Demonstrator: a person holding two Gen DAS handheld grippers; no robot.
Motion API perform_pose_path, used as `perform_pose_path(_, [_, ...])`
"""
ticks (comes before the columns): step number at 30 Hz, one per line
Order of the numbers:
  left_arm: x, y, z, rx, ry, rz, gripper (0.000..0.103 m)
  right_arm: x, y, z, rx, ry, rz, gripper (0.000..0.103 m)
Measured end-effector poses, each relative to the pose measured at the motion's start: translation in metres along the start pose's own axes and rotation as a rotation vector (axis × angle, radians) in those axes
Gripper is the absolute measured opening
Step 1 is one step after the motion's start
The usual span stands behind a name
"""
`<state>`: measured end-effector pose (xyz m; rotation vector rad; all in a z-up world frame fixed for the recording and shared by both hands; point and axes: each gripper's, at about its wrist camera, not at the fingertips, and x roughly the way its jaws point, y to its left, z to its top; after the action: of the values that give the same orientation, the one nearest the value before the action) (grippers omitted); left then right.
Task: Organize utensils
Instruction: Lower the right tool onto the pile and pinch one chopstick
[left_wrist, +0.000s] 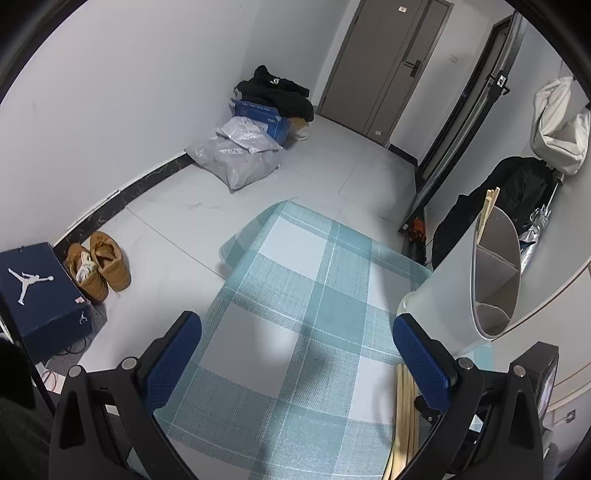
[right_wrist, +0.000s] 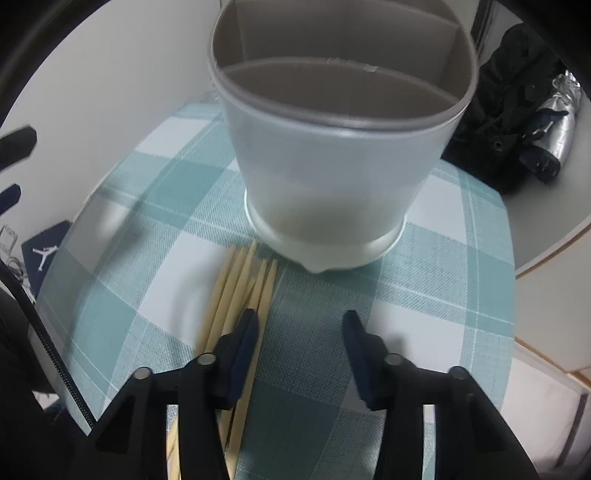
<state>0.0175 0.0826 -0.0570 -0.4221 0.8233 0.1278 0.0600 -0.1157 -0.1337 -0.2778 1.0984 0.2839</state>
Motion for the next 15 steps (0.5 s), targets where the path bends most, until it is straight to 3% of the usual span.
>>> perform_pose_path(15, [0.001, 0.01, 0.002, -0.039, 0.018, 0.005, 0.102, 0.004, 0.01, 0.011, -0.048, 0.005, -0.031, 0.03])
